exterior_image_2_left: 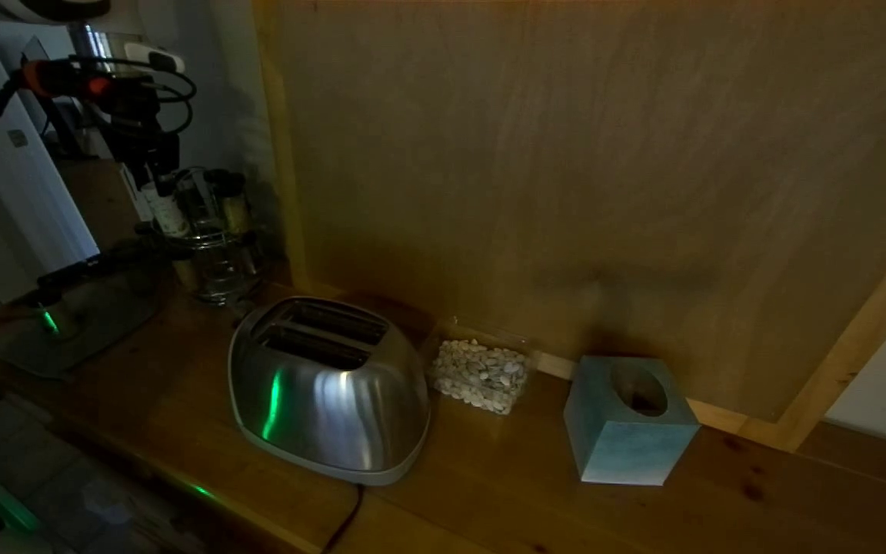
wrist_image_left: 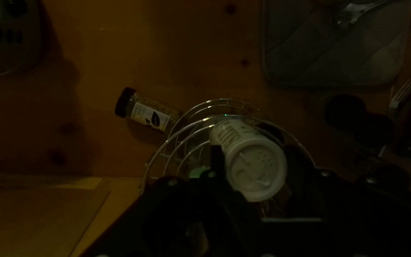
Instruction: Twist around the spice rack then put the bottle on the rack
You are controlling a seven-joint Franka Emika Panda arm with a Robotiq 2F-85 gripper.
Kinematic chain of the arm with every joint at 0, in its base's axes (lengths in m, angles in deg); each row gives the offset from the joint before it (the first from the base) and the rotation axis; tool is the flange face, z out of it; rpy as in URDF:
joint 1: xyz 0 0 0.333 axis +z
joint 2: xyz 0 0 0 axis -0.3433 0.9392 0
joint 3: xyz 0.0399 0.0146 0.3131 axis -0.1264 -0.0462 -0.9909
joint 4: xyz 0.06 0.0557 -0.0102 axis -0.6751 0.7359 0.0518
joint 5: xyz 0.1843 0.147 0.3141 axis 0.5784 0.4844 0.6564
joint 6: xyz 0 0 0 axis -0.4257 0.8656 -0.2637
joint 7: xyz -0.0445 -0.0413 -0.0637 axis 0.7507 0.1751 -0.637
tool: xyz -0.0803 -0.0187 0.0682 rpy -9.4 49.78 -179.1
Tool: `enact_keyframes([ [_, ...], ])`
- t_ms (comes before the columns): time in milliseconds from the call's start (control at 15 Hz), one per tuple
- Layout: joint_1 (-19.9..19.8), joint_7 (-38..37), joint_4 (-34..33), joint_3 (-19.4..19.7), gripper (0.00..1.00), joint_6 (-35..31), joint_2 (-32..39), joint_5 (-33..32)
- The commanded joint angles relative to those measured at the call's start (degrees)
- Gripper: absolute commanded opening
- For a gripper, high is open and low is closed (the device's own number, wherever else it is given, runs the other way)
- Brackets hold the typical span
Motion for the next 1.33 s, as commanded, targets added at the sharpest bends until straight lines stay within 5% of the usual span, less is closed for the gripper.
enact_keyframes([
  [0,0.13,-1.17,-1.69,0.22,0.20,0.51,1.34,-0.48],
  [133,0.13,-1.21,-1.78,0.20,0.20,0.57,1.57,-0.66],
  [267,0.15,-1.14,-1.82,0.17,0.46,0.60,1.84,-0.79],
  [333,0.15,-1.18,-1.80,0.14,0.35,0.56,1.97,-0.88],
  [400,0.16,-1.24,-1.81,0.13,0.35,0.60,2.08,-0.92],
  [467,0.16,-1.26,-1.80,0.11,0.63,0.58,2.18,-0.98],
  [733,0.11,-1.49,-1.85,0.15,0.97,0.78,2.24,-1.20],
  [1267,-0.05,-3.32,-2.60,0.10,1.00,1.64,-1.06,-2.94],
])
